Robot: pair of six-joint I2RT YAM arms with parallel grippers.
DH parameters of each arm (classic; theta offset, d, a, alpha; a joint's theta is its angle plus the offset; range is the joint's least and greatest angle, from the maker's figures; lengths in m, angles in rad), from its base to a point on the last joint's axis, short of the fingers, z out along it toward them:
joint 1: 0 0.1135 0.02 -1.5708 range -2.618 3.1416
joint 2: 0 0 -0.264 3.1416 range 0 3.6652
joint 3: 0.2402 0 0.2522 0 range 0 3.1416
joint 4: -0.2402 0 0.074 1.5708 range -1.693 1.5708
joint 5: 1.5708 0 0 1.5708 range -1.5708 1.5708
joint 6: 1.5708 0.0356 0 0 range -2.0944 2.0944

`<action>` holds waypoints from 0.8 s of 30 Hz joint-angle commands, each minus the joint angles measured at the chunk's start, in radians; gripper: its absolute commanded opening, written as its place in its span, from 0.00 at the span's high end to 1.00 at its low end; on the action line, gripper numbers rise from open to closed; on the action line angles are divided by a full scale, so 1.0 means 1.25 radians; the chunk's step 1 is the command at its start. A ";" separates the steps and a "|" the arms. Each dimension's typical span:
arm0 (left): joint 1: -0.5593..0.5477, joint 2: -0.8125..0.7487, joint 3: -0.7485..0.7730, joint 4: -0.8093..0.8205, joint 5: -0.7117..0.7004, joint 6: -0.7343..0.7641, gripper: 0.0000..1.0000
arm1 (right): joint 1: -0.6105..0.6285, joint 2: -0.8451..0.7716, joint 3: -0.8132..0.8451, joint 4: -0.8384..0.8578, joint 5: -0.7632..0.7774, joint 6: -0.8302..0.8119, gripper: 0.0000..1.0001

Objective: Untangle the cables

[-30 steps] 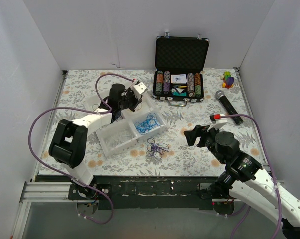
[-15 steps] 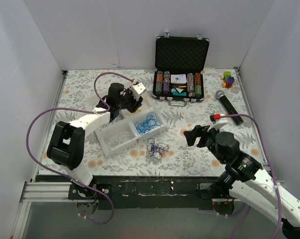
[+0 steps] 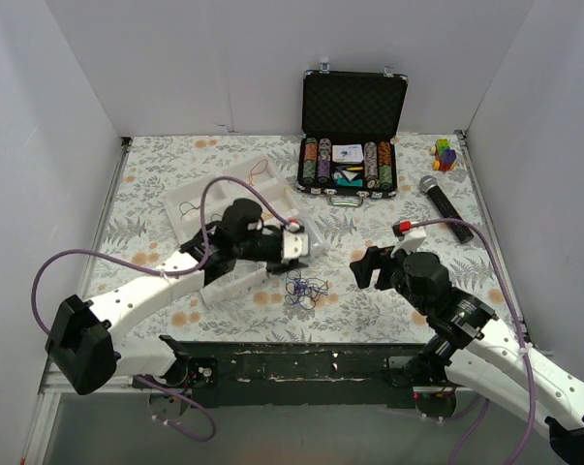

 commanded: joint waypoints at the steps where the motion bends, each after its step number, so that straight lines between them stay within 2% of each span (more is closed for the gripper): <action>1: -0.096 0.006 -0.081 -0.082 0.002 0.101 0.58 | 0.001 0.006 -0.024 0.036 -0.023 0.011 0.15; 7: -0.155 0.076 -0.119 -0.030 -0.036 0.103 0.60 | 0.001 -0.034 -0.039 0.015 -0.005 0.019 0.15; 12: -0.159 0.175 -0.091 -0.003 -0.056 0.111 0.69 | 0.000 -0.060 -0.041 -0.005 0.005 0.022 0.15; 14: -0.160 0.204 -0.090 0.026 -0.074 0.116 0.69 | 0.000 -0.062 -0.039 -0.012 0.007 0.019 0.15; 18: -0.159 0.254 -0.073 0.111 -0.120 0.048 0.69 | 0.000 -0.070 -0.040 -0.022 0.014 0.014 0.15; 22: -0.159 0.272 -0.041 0.067 -0.078 0.067 0.70 | 0.000 -0.077 -0.042 -0.025 0.016 0.009 0.15; 24: -0.160 0.278 -0.047 0.060 -0.073 0.071 0.76 | 0.001 -0.077 -0.041 -0.022 0.016 0.007 0.15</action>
